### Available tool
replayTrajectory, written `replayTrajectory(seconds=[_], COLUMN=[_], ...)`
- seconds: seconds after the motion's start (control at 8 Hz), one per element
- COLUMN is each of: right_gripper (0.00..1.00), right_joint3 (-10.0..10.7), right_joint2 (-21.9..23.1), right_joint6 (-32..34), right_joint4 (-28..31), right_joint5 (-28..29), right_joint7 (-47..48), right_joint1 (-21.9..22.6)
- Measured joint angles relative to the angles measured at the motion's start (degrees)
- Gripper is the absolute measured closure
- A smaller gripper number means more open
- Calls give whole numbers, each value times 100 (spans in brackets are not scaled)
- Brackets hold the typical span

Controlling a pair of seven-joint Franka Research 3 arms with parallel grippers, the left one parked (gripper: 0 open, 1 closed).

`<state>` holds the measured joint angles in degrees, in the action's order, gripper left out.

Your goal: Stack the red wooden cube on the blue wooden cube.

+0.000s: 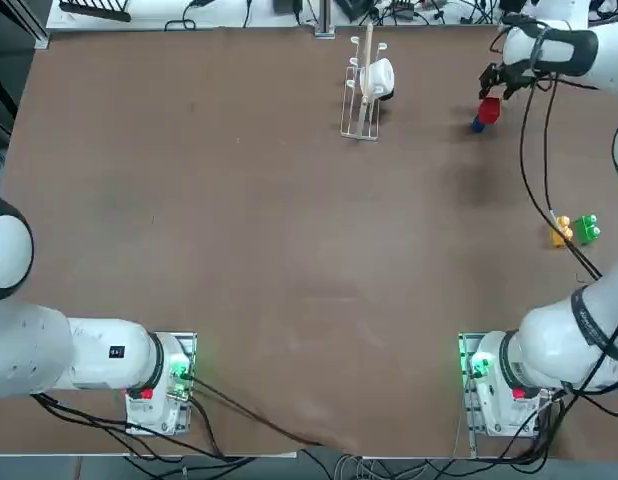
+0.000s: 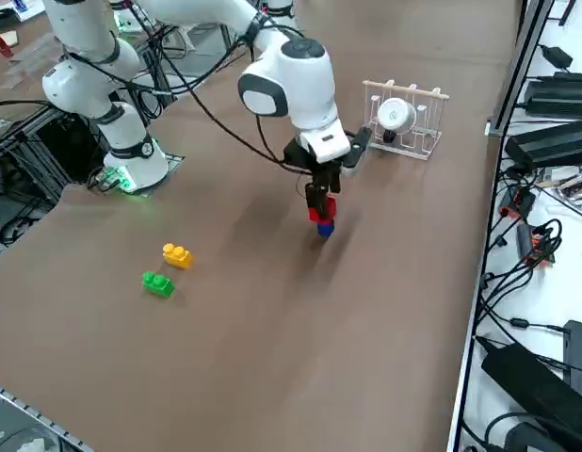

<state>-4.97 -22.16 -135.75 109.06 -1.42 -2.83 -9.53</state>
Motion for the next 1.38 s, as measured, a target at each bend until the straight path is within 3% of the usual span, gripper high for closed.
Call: replayTrajectory(seconds=[0.5, 0.75, 1.0, 1.38], right_gripper=[1, 1, 0, 0], right_joint3=[-14, -48, -90, -90], right_joint2=[1300, 1799, 1876, 1849], right_joint6=[1743, 3048, 4176, 4537], right_joint4=[-237, -884, -1864, -2339], right_joint5=[6, 13, 17, 21], right_joint7=[0, 0, 23, 114], right_joint1=[-1, 3, 6, 3])
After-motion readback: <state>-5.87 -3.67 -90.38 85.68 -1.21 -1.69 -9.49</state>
